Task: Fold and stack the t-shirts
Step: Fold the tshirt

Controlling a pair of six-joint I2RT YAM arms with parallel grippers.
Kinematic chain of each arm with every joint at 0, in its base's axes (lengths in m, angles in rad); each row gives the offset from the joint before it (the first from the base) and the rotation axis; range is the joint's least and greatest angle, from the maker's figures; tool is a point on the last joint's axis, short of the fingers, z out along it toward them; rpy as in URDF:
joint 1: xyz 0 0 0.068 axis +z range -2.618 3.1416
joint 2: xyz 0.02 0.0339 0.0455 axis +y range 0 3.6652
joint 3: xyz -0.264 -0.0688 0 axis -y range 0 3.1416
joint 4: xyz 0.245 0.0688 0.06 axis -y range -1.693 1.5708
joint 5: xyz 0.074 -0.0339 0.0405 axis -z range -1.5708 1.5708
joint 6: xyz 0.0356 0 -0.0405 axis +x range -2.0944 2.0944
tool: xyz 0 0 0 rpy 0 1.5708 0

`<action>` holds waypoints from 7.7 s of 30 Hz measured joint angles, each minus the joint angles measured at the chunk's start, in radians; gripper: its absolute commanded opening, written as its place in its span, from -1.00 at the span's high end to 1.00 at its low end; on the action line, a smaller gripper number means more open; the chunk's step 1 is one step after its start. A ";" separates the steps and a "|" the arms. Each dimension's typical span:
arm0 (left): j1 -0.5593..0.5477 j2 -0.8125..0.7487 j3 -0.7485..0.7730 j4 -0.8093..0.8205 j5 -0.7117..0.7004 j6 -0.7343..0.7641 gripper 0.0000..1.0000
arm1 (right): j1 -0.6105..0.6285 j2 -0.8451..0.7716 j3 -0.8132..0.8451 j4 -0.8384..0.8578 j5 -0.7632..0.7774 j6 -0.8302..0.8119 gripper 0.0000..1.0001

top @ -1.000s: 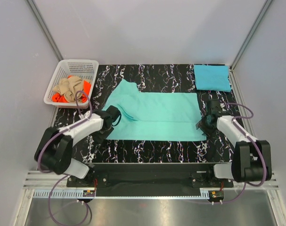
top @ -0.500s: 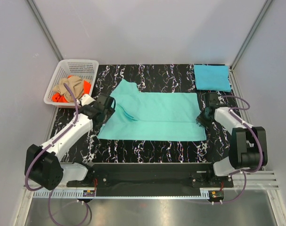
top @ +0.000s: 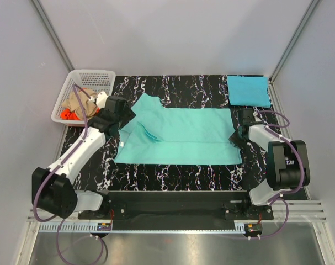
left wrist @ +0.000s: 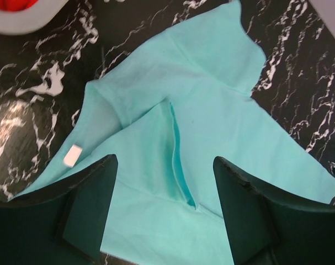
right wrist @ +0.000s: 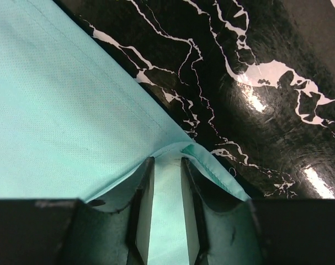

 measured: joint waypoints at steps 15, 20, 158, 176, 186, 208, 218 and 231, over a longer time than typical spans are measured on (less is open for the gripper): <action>0.036 0.533 0.476 0.095 0.208 0.561 -0.46 | 0.000 -0.045 0.269 -0.032 -0.166 -0.227 -0.11; 0.058 0.710 0.572 0.051 0.272 0.684 -0.12 | 0.004 -0.013 0.287 -0.023 -0.304 -0.279 0.06; 0.242 1.057 1.007 0.074 0.680 0.623 1.00 | -0.116 0.623 0.790 -0.004 -0.321 -0.539 0.32; 0.244 1.077 1.043 0.097 0.742 0.622 1.00 | -0.125 0.753 1.008 -0.112 -0.406 -0.562 0.31; 0.249 1.074 1.038 0.097 0.743 0.621 1.00 | -0.126 0.749 1.002 -0.103 -0.380 -0.588 1.00; 0.249 0.714 0.636 0.132 0.687 0.662 1.00 | -0.126 0.304 0.438 0.286 -0.344 -0.525 1.00; 0.249 0.537 0.436 0.127 0.650 0.661 1.00 | -0.121 0.179 0.291 0.302 -0.334 -0.472 1.00; 0.226 0.420 0.293 0.102 0.634 0.658 1.00 | -0.119 0.031 0.158 0.323 -0.318 -0.435 1.00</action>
